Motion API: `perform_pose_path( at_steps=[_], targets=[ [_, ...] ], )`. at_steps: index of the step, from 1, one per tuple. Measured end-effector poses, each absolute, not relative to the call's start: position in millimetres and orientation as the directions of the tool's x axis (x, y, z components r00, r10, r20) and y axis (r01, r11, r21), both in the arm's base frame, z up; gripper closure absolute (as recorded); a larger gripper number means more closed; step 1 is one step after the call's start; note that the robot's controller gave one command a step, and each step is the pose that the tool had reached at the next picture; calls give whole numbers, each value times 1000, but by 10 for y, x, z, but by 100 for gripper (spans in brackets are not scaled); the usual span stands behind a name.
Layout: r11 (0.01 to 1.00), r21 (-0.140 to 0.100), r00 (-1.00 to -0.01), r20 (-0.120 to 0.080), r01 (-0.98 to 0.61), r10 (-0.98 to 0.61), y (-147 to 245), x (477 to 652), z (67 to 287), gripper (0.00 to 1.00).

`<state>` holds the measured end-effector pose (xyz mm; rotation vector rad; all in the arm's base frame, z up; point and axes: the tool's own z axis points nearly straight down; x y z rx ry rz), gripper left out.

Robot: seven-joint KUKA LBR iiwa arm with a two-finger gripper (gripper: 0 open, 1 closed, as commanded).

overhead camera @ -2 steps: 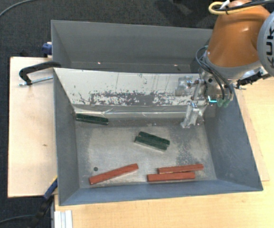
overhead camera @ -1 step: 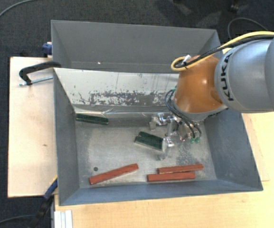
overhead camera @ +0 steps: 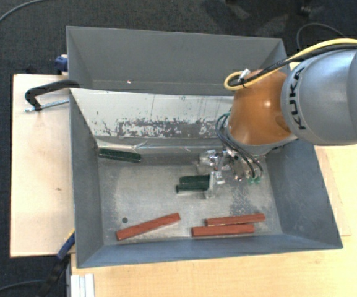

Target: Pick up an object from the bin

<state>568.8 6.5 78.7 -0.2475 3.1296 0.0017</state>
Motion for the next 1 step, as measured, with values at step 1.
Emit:
perform_pose_path(
  at_steps=[1],
  targets=[
    [986, 0, -986, -15, -168, -168, 370, 5675, 2318, 100]
  ],
)
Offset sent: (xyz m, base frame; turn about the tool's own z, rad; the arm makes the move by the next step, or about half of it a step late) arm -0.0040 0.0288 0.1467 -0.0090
